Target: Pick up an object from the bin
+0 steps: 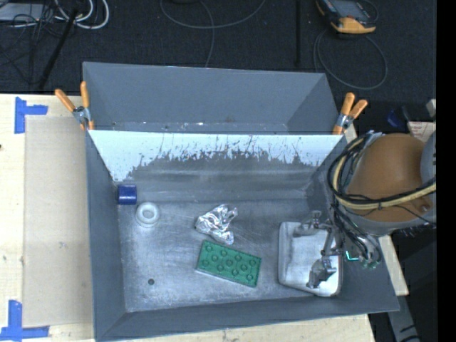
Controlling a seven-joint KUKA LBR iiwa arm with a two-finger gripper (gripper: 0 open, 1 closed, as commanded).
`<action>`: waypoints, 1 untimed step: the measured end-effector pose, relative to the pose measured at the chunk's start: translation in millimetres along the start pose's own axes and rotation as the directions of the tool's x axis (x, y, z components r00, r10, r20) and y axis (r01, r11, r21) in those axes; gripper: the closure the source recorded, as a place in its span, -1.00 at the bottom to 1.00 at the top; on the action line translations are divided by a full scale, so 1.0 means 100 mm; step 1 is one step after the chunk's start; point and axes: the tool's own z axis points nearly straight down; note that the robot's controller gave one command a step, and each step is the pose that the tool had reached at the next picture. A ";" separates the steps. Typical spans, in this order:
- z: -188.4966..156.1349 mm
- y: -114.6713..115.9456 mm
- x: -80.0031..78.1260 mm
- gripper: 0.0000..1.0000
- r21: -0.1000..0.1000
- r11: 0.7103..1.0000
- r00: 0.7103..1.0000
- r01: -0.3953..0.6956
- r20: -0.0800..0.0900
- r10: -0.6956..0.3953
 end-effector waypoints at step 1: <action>0.70 1.11 -0.24 -1.00 0.005 0.992 0.992 0.126 0.011 -0.126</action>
Offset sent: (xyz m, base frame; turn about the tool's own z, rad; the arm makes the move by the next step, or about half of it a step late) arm 0.0218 0.1099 -0.0720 -0.1219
